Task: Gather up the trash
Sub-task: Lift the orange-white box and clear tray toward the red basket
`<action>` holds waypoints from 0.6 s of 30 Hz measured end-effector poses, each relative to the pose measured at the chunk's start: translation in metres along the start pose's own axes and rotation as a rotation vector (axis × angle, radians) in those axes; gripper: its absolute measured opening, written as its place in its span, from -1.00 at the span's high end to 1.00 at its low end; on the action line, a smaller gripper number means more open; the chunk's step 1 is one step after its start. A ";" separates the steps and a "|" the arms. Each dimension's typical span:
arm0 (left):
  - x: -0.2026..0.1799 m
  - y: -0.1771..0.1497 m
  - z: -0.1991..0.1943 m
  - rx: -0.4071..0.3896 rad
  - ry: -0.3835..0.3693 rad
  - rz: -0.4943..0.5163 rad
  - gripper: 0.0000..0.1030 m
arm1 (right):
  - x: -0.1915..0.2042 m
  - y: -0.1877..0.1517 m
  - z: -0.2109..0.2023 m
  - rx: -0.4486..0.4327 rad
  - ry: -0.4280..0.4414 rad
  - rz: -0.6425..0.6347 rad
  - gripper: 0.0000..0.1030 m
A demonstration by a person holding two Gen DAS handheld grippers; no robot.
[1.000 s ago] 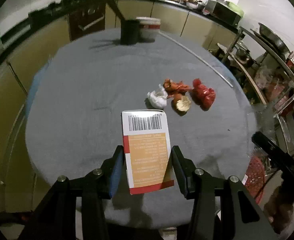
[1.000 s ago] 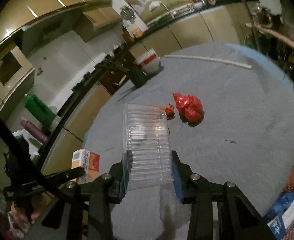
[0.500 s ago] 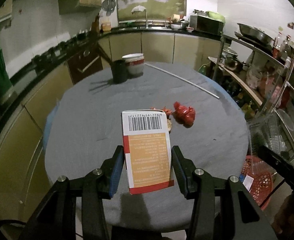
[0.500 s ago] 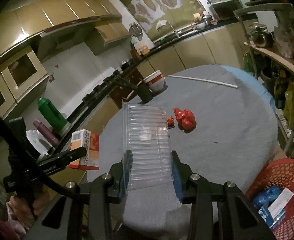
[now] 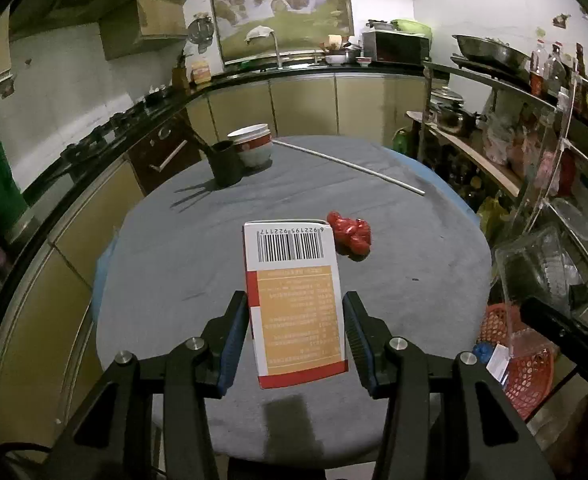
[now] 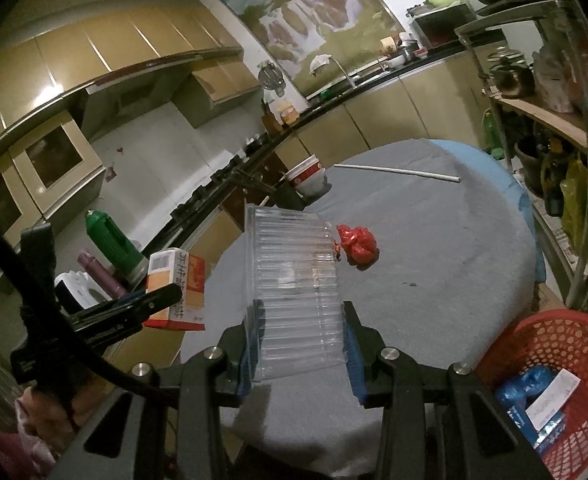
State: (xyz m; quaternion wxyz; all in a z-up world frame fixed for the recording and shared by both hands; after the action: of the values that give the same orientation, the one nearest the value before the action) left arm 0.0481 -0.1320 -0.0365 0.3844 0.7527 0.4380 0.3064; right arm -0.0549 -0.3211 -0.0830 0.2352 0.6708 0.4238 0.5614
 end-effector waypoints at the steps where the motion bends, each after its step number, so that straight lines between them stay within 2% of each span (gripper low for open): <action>1: -0.003 0.000 -0.001 -0.001 0.000 0.005 0.04 | 0.000 0.000 -0.002 -0.005 -0.001 -0.001 0.22; 18: -0.026 -0.002 0.002 0.007 -0.004 0.067 0.04 | -0.008 0.000 -0.016 -0.021 0.001 0.028 0.22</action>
State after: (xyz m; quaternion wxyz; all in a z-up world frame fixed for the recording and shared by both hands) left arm 0.0377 -0.1558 -0.0427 0.3719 0.7688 0.4131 0.3160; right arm -0.0701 -0.3301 -0.0831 0.2339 0.6741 0.4085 0.5692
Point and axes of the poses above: each gripper's, at about its wrist camera, not at the fingertips, and z roughly the way its jaws point, x to its left, y to its top, the point moved 8 cm from there along z, roughly the way its jaws point, and after that the axes turned 11 degrees about -x, right-handed, at the moved point
